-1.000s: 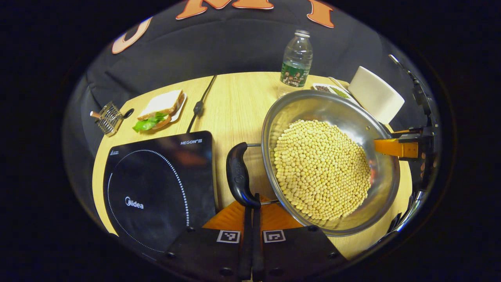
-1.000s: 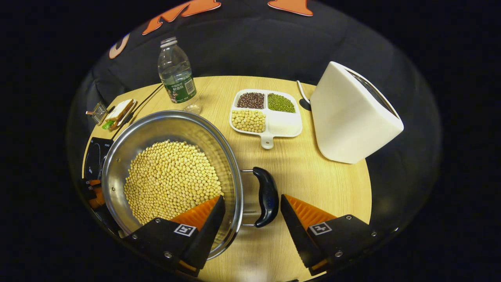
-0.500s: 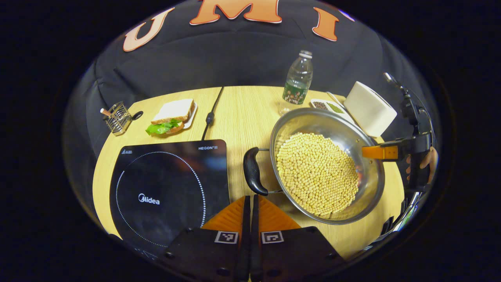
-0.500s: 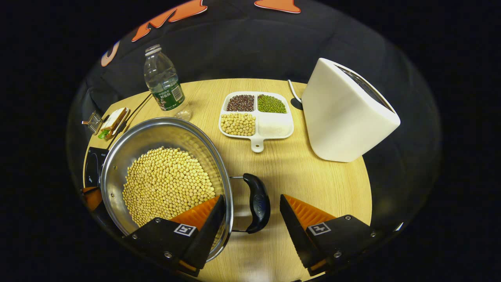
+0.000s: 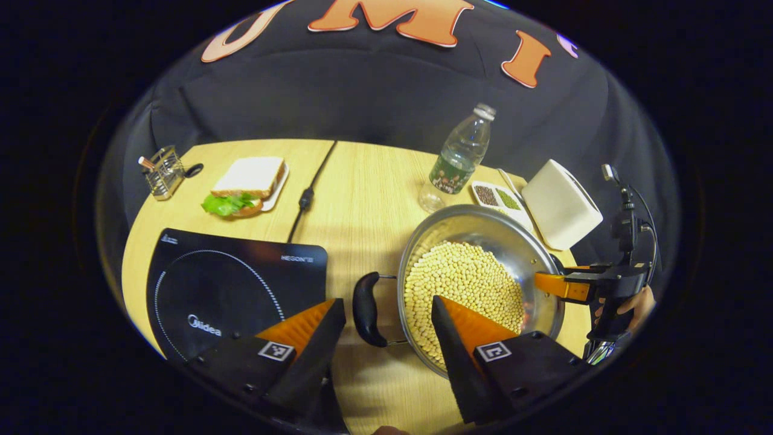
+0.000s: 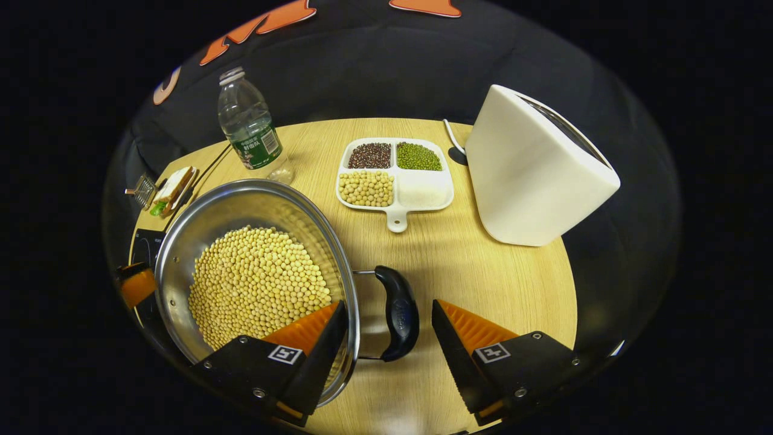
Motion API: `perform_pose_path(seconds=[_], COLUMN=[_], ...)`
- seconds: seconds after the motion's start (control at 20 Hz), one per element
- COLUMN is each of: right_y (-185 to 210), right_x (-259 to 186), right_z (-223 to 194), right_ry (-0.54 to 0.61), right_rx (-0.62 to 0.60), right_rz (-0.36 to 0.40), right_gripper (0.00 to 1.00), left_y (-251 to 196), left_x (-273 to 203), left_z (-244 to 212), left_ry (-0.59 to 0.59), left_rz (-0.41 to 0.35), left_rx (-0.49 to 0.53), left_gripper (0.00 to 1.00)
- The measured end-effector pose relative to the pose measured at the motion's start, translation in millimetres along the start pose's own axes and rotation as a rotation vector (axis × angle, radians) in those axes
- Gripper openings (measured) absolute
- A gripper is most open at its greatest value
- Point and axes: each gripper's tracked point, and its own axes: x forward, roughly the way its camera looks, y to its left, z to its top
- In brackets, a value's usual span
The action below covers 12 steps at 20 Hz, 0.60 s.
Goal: First push the handle of the pot to place it horizontally, then grasp the pot with both hands and set it on the induction cooktop.
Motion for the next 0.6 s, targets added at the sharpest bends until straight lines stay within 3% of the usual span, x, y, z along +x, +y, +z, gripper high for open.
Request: perform_pose_path(seconds=[0.3,0.45,0.6], right_y=[7.2,11.6,11.2], right_x=[6.4,10.3,11.0], right_z=[-2.3,-3.5,-2.6], right_ry=[0.014,0.022,0.014], right_rx=[0.009,0.018,0.018], right_rz=[0.026,0.040,0.039], right_gripper=[0.87,0.76,0.72], left_y=[-4.2,1.4,11.2], left_x=[28.5,37.2,43.4], left_z=[-12.0,-11.0,-11.8], left_ry=[0.063,0.060,0.052], left_rz=[0.012,0.047,0.093], left_rx=[0.000,-0.013,-0.009], left_gripper=[0.98,0.95,0.83])
